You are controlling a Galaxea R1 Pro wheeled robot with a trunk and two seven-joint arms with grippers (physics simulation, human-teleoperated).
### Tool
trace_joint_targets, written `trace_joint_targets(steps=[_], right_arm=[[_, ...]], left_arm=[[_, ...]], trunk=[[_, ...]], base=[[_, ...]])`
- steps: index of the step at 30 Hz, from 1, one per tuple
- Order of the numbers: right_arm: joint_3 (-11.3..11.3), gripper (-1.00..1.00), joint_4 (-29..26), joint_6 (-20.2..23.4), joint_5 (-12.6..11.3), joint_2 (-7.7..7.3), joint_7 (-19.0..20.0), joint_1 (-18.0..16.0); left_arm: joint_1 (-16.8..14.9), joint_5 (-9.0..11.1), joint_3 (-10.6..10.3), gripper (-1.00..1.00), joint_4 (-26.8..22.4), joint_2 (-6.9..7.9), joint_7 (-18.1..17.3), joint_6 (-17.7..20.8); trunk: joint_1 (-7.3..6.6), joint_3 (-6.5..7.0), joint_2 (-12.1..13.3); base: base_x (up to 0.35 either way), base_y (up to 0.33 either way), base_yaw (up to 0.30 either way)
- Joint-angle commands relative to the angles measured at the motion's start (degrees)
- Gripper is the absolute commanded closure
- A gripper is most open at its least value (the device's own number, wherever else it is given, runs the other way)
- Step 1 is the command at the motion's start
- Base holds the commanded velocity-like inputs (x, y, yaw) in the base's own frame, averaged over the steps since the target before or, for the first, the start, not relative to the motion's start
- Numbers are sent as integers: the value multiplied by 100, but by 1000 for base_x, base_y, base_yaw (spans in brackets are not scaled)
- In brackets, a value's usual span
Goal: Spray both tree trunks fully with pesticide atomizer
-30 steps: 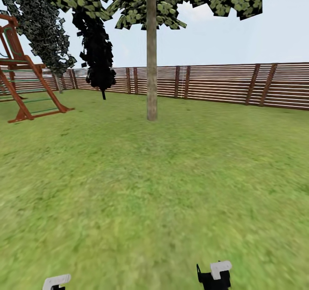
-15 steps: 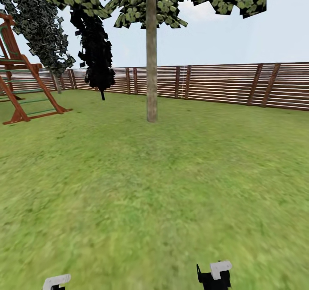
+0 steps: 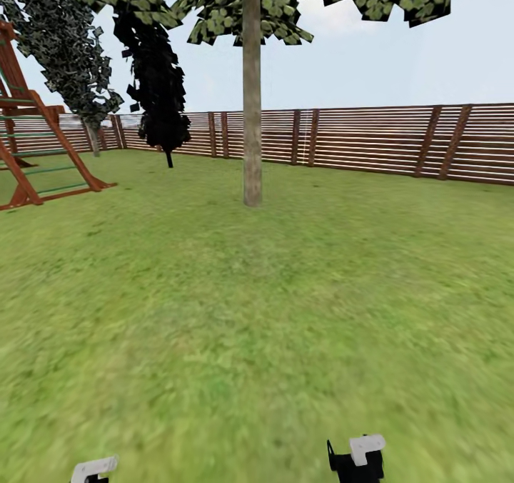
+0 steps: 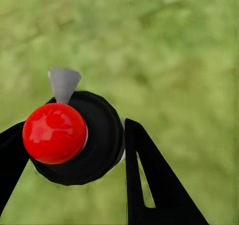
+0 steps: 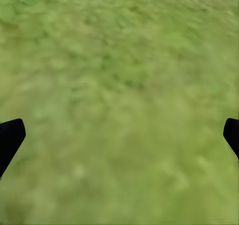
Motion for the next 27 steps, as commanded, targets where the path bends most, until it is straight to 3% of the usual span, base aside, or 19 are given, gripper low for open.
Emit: trace_joint_targets(steps=[1, 27], right_arm=[[-8, -100, 5, -7, 61, 1, -51, -4], [-8, -100, 5, -7, 61, 1, -43, -4]], left_arm=[[-4, 48, -7, 100, 5, 2, -27, -16], [-4, 51, -7, 100, 5, 2, -27, -13]], trunk=[[2, -6, -2], [2, -6, -2]], base=[[336, 0, 0], [336, 0, 0]])
